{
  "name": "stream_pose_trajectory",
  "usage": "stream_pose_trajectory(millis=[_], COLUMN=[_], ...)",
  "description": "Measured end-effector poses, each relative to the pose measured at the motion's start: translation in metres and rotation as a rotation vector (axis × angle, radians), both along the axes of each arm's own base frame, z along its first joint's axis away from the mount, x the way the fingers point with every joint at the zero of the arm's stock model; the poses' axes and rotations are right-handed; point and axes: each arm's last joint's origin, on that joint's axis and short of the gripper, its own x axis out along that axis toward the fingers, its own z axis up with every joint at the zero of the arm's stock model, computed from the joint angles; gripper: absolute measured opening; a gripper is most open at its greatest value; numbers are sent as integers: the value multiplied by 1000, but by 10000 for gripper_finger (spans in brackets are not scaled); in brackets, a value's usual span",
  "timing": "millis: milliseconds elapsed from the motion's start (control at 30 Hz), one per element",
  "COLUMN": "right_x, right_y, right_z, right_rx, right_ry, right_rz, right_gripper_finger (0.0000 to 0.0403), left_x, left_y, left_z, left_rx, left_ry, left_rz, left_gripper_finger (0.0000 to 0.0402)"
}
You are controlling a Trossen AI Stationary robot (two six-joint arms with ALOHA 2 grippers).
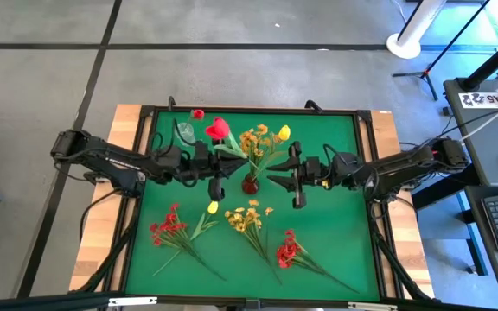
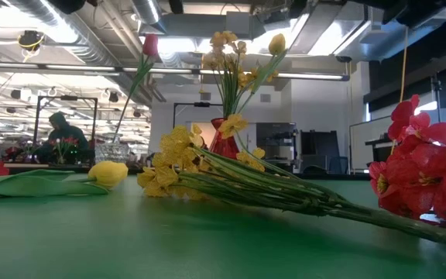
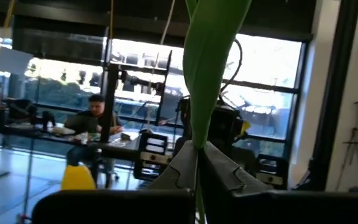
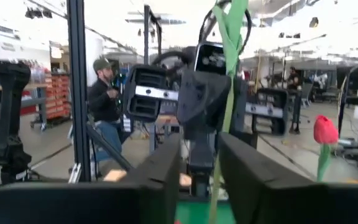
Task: Sort flowers into vase by color
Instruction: Put the red flower into the transparent vase
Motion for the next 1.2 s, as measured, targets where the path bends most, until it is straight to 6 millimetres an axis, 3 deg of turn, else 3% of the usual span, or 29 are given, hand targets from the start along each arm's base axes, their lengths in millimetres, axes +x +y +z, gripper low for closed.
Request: stream_pose_trajectory(millis=[167, 333, 600, 800, 1000, 1200], right_x=[-19, -37, -44, -43, -43, -43], right_y=[-3, -5, -6, -6, -6, -6], right_z=[13, 25, 27, 26, 26, 26], right_rx=[28, 33, 52, 52, 52, 52], right_ry=[48, 61, 93, 106, 105, 105], right_rz=[-13, -11, 2, 1, -1, -3], right_gripper_finger=[196, 236, 235, 228, 227, 227], left_x=[-15, -45, -104, -142, -154, -150], left_y=[-5, -12, -20, -15, -9, 8], left_z=[9, 26, 49, 54, 54, 45], left_rx=[17, 32, 27, 8, -4, 41], left_ry=[68, 123, 176, 271, 363, 457], left_rz=[61, 116, 264, 604, 904, 1102], left_gripper_finger=[1, 0, 0, 0, 0, 0])
